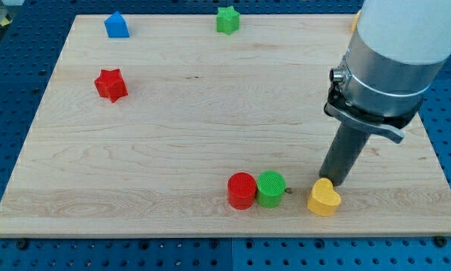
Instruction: Slide the yellow heart towards the bottom center of the board slightly
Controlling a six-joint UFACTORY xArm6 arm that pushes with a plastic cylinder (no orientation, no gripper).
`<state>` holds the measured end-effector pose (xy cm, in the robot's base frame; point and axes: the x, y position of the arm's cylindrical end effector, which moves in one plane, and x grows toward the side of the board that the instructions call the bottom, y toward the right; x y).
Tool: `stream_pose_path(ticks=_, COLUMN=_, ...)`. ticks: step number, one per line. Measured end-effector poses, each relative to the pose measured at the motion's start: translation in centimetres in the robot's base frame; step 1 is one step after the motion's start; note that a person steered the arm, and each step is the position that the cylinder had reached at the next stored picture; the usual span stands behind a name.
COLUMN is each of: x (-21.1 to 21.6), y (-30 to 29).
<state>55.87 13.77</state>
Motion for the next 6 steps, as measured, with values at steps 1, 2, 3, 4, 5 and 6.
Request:
stream_pose_path(ticks=1, x=0.9, y=0.0)
stream_pose_path(ticks=2, x=-1.5, y=0.0)
stream_pose_path(ticks=3, x=0.0, y=2.4)
stream_pose_path(ticks=4, x=3.0, y=2.5)
stream_pose_path(ticks=5, x=3.3, y=1.4)
stream_pose_path(ticks=6, x=2.1, y=-2.1)
